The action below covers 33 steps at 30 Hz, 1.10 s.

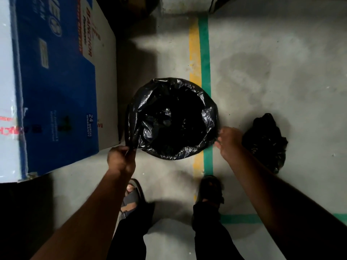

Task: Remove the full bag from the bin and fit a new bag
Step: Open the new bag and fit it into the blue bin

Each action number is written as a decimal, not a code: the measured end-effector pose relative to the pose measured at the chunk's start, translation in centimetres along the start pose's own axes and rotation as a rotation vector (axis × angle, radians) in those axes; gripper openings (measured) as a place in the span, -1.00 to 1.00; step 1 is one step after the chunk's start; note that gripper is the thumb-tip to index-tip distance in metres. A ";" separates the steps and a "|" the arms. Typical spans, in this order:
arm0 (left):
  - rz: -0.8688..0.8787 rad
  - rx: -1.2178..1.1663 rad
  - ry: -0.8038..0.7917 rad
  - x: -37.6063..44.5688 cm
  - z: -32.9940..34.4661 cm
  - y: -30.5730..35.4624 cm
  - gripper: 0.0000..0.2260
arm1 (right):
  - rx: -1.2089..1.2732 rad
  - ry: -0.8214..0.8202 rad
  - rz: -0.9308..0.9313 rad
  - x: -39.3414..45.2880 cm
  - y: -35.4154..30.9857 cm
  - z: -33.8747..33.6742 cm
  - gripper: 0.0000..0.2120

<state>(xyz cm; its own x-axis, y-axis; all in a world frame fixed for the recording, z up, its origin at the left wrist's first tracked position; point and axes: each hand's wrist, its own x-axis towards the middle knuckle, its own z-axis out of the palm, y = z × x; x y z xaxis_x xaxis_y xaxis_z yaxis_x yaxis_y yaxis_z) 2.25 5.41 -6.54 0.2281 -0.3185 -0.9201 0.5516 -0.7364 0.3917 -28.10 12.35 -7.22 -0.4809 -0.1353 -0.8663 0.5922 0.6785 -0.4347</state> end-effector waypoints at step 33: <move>0.265 0.799 0.080 3.9 8.9 1.9 -0.57 | -0.781 0.286 -0.652 0.5 -3.4 9.6 -0.44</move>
<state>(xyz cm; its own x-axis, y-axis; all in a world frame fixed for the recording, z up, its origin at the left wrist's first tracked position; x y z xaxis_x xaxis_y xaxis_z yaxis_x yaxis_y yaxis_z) -3.01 -2.54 -9.28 0.3427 -0.5193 -0.7829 -0.2549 -0.8535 0.4545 -24.16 3.03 -8.55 -0.7509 -0.5344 -0.3879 -0.3671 0.8261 -0.4275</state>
